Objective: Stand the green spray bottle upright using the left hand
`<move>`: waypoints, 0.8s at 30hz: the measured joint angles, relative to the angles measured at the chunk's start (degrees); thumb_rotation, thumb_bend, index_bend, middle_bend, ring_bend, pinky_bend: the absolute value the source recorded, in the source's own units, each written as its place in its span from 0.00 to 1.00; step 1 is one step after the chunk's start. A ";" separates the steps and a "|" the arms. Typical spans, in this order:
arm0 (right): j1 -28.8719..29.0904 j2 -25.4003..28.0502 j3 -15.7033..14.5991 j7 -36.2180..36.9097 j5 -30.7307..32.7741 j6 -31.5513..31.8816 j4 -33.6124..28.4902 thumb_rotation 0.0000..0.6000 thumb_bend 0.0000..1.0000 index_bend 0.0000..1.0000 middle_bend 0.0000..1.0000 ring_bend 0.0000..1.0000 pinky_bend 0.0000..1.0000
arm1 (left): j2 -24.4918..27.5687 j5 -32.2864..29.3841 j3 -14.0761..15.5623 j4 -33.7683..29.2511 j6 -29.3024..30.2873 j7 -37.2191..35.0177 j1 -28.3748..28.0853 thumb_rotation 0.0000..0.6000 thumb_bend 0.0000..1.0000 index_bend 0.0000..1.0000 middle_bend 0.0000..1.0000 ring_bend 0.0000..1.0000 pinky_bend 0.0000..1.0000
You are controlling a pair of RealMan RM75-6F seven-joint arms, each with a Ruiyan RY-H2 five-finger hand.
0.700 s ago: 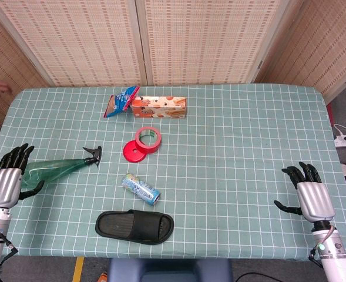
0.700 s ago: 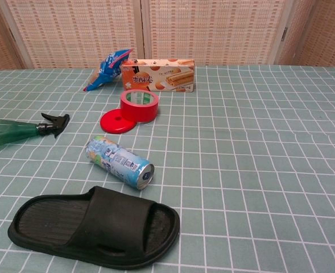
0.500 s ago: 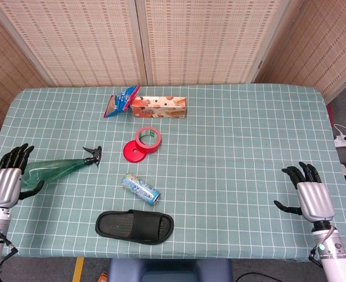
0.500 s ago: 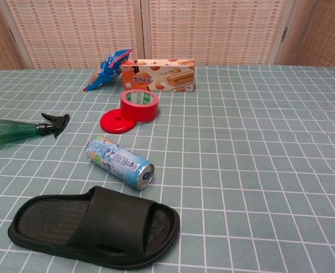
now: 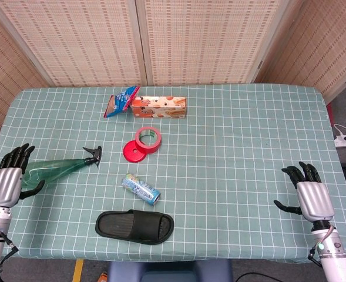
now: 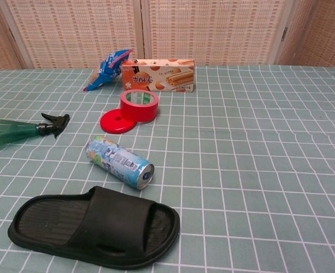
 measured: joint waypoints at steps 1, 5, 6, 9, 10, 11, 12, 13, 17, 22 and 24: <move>-0.03 -0.06 0.01 -0.05 -0.04 0.14 -0.04 1.00 0.09 0.22 0.16 0.00 0.00 | 0.02 -0.18 -0.04 -0.17 -0.34 0.12 -0.15 1.00 0.25 0.00 0.00 0.00 0.09; 0.04 -0.11 0.00 -0.58 0.09 0.02 -0.01 1.00 0.09 0.22 0.16 0.00 0.00 | 0.35 -0.64 -0.37 -1.06 -1.95 1.47 -1.33 1.00 0.25 0.00 0.02 0.00 0.09; 0.05 -0.10 0.02 -0.47 0.11 0.01 -0.04 1.00 0.09 0.22 0.16 0.00 0.00 | 0.43 -0.90 -0.50 -1.28 -2.56 2.24 -1.78 1.00 0.25 0.00 0.04 0.00 0.09; 0.04 -0.10 0.01 -0.14 0.01 0.07 0.02 1.00 0.09 0.22 0.16 0.00 0.00 | 0.43 -2.89 -0.86 -1.50 -5.28 4.79 -3.25 1.00 0.26 0.00 0.05 0.00 0.09; 0.02 -0.13 0.01 -0.36 -0.03 0.13 0.06 1.00 0.09 0.22 0.16 0.00 0.00 | 0.43 -3.92 -0.96 -1.50 -6.51 5.76 -3.80 1.00 0.26 0.00 0.05 0.00 0.09; 0.01 -0.16 0.01 -0.40 -0.05 0.17 0.08 1.00 0.09 0.22 0.16 0.00 0.00 | 0.44 -5.15 -1.04 -1.45 -7.93 6.91 -4.44 1.00 0.26 0.00 0.05 0.00 0.09; 0.00 -0.16 0.02 -0.26 -0.08 0.20 0.10 1.00 0.09 0.22 0.16 0.00 0.00 | 0.43 -7.10 -1.15 -1.28 -10.02 8.76 -5.41 1.00 0.26 0.00 0.05 0.00 0.09; -0.01 -0.15 0.01 0.05 -0.14 0.20 0.12 1.00 0.09 0.22 0.16 0.00 0.00 | 0.39 -8.76 -1.23 -1.09 -11.60 10.29 -6.22 1.00 0.26 0.00 0.06 0.00 0.10; -0.02 0.01 -0.03 0.52 -0.23 0.08 0.10 1.00 0.09 0.22 0.16 0.00 0.00 | -0.30 -16.85 -1.69 0.56 -17.46 17.02 -10.20 1.00 0.27 0.00 0.06 0.00 0.10; -0.01 0.31 -0.06 1.74 -0.34 -0.20 0.05 1.00 0.09 0.22 0.16 0.00 0.00 | -2.53 -25.04 -2.11 3.77 -21.29 23.94 -14.99 1.00 0.27 0.01 0.09 0.00 0.12; 0.05 0.48 -0.10 1.85 -0.32 -0.51 0.05 1.00 0.09 0.22 0.16 0.00 0.00 | -3.76 -27.37 -2.14 4.85 -22.17 24.88 -16.09 1.00 0.27 0.02 0.10 0.00 0.12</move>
